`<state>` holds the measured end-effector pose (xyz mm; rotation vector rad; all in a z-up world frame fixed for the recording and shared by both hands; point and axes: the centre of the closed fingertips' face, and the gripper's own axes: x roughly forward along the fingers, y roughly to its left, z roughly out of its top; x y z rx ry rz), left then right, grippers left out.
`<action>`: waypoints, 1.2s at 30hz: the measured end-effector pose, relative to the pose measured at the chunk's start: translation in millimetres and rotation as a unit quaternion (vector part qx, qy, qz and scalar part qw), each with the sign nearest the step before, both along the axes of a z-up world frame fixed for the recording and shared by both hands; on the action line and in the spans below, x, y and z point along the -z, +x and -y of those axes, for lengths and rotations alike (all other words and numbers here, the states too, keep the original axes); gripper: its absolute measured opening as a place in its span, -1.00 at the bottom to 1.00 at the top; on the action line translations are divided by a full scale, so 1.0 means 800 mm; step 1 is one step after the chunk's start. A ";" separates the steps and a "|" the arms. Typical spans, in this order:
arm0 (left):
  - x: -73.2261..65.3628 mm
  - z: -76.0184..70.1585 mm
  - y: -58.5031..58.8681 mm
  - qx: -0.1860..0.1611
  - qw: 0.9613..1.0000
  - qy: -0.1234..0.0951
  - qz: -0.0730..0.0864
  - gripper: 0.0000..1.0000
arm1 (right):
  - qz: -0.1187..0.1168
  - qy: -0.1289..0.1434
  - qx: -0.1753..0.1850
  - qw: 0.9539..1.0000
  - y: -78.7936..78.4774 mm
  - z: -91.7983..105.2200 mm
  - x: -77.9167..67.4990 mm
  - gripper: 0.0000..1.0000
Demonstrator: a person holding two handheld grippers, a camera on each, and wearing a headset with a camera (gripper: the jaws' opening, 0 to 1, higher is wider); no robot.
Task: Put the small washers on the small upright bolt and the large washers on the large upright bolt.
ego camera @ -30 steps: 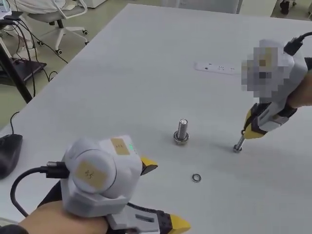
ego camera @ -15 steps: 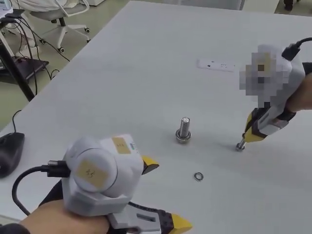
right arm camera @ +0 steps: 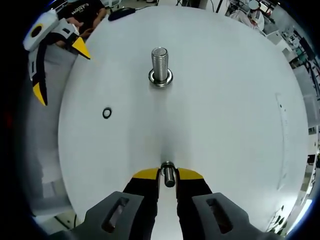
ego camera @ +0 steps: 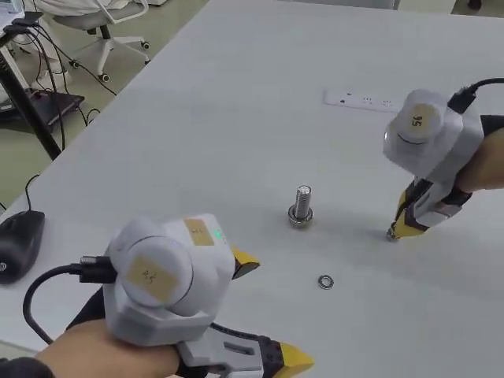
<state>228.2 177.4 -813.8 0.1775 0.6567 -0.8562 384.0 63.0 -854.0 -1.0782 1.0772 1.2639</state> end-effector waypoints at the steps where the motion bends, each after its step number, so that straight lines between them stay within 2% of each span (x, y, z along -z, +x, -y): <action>1: 0.000 0.000 0.000 0.000 1.000 0.000 0.000 0.41 | 0.000 0.000 0.000 1.000 0.000 0.000 0.002 -0.72; 7: 0.001 0.000 0.000 0.001 1.000 0.000 0.000 0.40 | -0.003 -0.002 -0.001 1.000 -0.003 -0.001 0.010 -0.72; 19: 0.001 0.001 -0.001 0.002 1.000 0.000 0.000 0.40 | 0.000 -0.001 -0.004 1.000 -0.004 -0.004 0.010 -0.69; 36: 0.002 0.003 -0.003 0.007 1.000 0.000 0.002 0.40 | 0.007 0.005 0.014 1.000 -0.004 0.009 0.000 -0.62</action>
